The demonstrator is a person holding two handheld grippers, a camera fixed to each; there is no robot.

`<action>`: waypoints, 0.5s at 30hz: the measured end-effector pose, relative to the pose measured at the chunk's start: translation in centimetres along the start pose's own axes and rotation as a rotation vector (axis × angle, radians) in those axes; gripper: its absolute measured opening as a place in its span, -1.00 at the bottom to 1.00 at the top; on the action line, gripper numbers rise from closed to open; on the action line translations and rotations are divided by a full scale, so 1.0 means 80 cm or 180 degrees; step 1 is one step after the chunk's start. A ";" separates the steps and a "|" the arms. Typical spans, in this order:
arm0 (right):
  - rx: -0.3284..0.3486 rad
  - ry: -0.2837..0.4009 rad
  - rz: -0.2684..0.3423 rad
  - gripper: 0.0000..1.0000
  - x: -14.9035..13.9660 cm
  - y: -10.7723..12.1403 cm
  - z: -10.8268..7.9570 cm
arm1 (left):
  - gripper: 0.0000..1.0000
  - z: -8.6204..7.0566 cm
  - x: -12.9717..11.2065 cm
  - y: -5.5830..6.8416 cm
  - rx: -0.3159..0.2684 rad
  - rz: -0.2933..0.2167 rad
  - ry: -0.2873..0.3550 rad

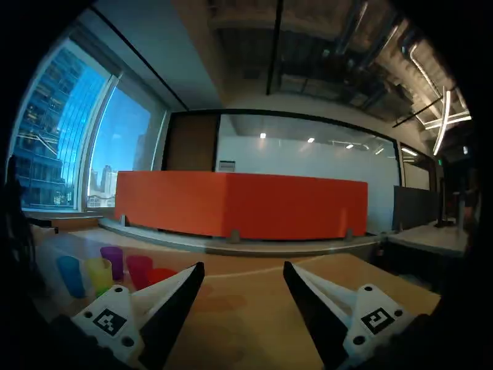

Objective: Pour water

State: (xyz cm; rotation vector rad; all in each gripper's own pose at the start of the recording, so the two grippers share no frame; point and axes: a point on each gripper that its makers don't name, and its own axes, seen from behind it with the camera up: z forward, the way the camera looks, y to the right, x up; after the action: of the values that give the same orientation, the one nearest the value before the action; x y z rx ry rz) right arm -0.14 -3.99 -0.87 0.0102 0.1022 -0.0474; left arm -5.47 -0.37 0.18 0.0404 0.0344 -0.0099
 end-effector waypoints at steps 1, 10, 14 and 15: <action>-0.0016 -0.0013 0.0005 0.98 -0.004 0.003 0.000 | 0.93 0.000 0.000 0.000 0.0000 0.0000 0.0000; -0.0101 -0.0136 0.0078 0.98 -0.031 0.022 0.003 | 0.93 0.000 0.000 0.000 0.0000 0.0000 0.0000; -0.0103 -0.0163 0.0127 0.98 -0.038 0.024 0.004 | 0.93 0.000 0.000 0.000 0.0000 0.0000 0.0000; -0.0102 -0.0163 0.0128 0.98 -0.039 0.024 0.004 | 0.93 0.000 0.000 0.000 0.0000 0.0000 0.0000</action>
State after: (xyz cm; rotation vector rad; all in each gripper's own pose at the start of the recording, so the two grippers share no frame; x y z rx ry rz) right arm -3.10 -1.91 -0.20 -0.0210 0.0514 -0.0058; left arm -5.44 -0.41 0.17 0.0403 0.0344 -0.0099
